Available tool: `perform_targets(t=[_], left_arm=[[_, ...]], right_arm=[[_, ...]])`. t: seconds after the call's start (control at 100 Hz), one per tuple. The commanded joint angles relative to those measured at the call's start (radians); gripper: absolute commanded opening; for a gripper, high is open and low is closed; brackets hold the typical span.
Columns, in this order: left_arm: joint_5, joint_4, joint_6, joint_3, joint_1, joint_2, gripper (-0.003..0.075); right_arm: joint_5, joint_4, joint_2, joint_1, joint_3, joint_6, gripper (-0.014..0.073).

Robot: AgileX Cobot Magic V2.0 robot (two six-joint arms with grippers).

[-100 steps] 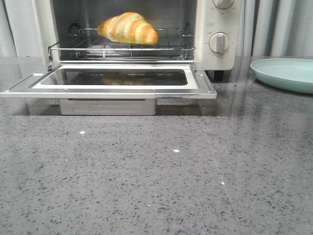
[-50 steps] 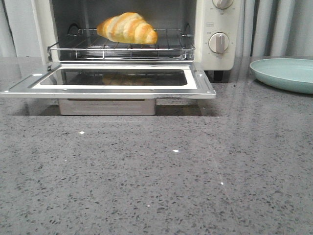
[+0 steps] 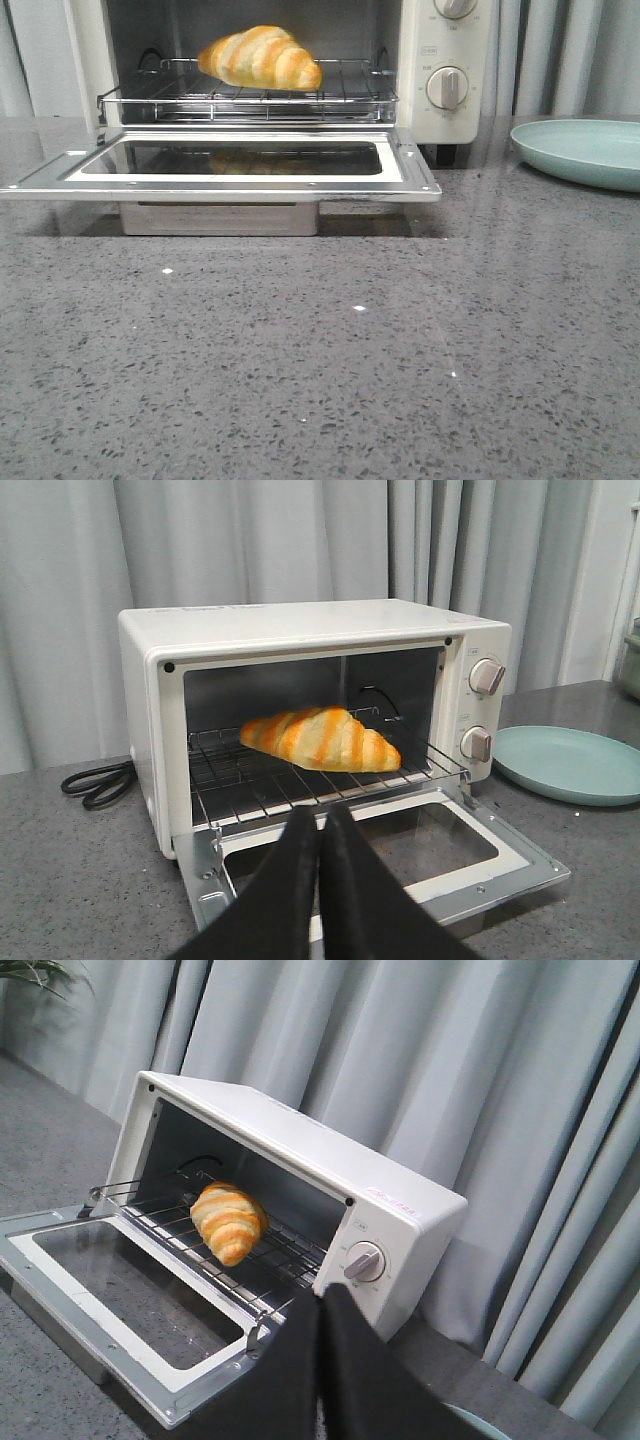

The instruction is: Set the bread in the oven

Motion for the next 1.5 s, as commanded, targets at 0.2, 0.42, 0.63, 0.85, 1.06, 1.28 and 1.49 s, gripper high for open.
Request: perform_targets(t=[0.2,0.42,0.63,0.85,1.06,1.28,1.49], left_arm=[[-0.085,-0.012,-0.010,-0.025,0.000,0.007,-0.0022],[-0.085,-0.012,-0.010,-0.025,0.000,0.007,-0.0021],[-0.091,0.032,0.000,0.017,0.000,-0.008,-0.0021],[-0.152,0.130,0.000,0.227,0.128,-0.109,-0.0021],[-0.173,0.102,-0.004,0.405,0.272,-0.250,-0.0021],[-0.025,-0.004,-0.010,0.474,0.385,-0.294,-0.0021],[0.059,-0.012,-0.028,0.474,0.397,-0.296,-0.0021]], right_arm=[[-0.074,-0.025,0.008,-0.001,-0.022,-0.007,-0.0061],[-0.074,-0.025,0.008,-0.001,-0.022,-0.007,-0.0061],[-0.074,-0.025,0.008,-0.001,-0.022,-0.007,-0.0061],[-0.074,-0.025,0.008,-0.001,-0.022,-0.007,-0.0061],[-0.074,-0.025,0.008,-0.001,-0.022,-0.007,-0.0061],[-0.074,-0.025,0.008,-0.001,-0.022,-0.007,-0.0061],[-0.074,-0.025,0.008,-0.001,-0.022,-0.007,-0.0061]])
